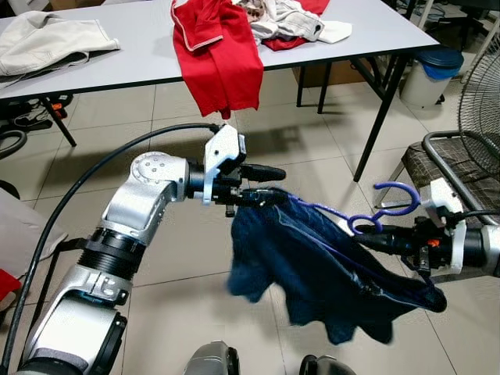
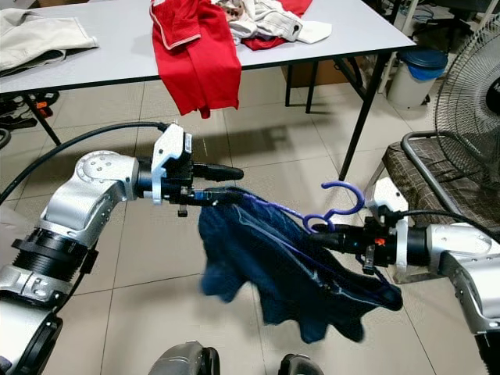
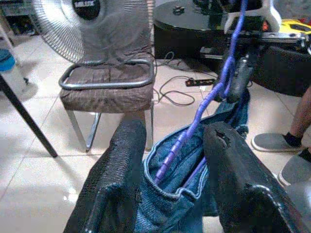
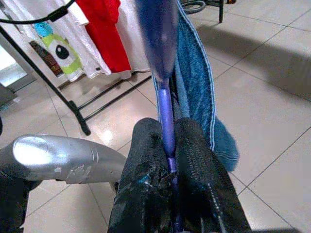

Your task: Hang hanger

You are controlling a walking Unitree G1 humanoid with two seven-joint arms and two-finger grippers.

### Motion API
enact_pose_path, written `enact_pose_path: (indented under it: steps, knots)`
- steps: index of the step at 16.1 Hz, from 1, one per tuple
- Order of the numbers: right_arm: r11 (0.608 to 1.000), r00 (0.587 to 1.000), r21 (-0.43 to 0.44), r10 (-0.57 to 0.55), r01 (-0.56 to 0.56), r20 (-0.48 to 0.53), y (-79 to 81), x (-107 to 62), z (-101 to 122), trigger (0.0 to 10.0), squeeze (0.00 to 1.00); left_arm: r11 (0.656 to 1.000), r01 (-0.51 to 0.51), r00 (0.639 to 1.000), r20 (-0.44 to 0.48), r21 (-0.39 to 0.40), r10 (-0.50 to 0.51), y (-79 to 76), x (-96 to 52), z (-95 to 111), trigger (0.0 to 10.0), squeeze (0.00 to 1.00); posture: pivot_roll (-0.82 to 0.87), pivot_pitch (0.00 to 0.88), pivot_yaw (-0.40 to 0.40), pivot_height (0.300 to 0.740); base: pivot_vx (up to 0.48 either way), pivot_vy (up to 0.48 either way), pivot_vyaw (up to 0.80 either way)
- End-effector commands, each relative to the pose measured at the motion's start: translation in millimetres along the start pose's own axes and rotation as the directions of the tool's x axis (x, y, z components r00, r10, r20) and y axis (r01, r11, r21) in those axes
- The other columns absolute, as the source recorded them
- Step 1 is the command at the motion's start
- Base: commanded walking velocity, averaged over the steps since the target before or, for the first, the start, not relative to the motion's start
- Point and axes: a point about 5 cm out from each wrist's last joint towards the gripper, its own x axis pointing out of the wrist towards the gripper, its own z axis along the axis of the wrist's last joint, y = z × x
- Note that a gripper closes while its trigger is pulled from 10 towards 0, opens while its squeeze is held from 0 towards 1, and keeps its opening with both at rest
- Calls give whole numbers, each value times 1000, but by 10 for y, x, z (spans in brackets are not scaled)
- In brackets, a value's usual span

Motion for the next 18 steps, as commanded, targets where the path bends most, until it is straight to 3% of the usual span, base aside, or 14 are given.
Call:
enact_pose_path:
  steps: [1, 4, 5, 6, 8, 11, 15, 18]
  knots:
    - [1000, 1000, -14, 1, -1, 5, 14, 32, 34, 0, 0, 999, -48, 999, 16, -14, 48, 66, -21, 51, 10000, 0, -18, 78, 74, 740, 0, 0, 0]
    - [997, 997, -13, -80, 80, -4, -34, 79, -21, 0, 0, 969, -238, 965, 100, -73, 244, 238, -17, 181, 10000, 0, -16, 86, 80, 740, 0, 0, 0]
    - [995, 995, -14, -98, 98, 2, -44, 89, -25, 0, 0, 958, -280, 955, 84, -66, 285, 266, -40, 181, 10000, 0, -15, 87, 80, 740, 0, 0, 0]
    - [990, 990, -20, -142, 142, 22, -69, 105, -20, 0, 0, 922, -387, 922, 19, -22, 387, 331, -109, 143, 10000, 0, -15, 88, 82, 740, 0, 0, 0]
    - [976, 976, -6, -215, 216, 44, -117, 125, -13, 0, 0, 884, -466, 885, -2, -38, 466, 348, -189, 114, 10000, 0, -15, 92, 87, 740, 0, 0, 0]
    - [951, 948, 64, -307, 303, 82, -145, 172, -25, 0, 0, 854, -517, 854, 28, -60, 519, 226, -244, 115, 10000, 0, -13, 95, 87, 740, 0, 0, 0]
    - [912, 905, 193, -394, 362, 163, -127, 327, -62, 0, 0, 855, -518, 850, -104, 12, 517, -119, -237, -294, 10000, 0, -6, 102, 79, 740, 0, 0, 0]
    - [910, 897, 192, -401, 367, 188, -133, 369, -42, 0, 0, 816, -576, 808, -119, 45, 577, -98, -210, -359, 10000, 0, -6, 101, 79, 740, 0, 0, 0]
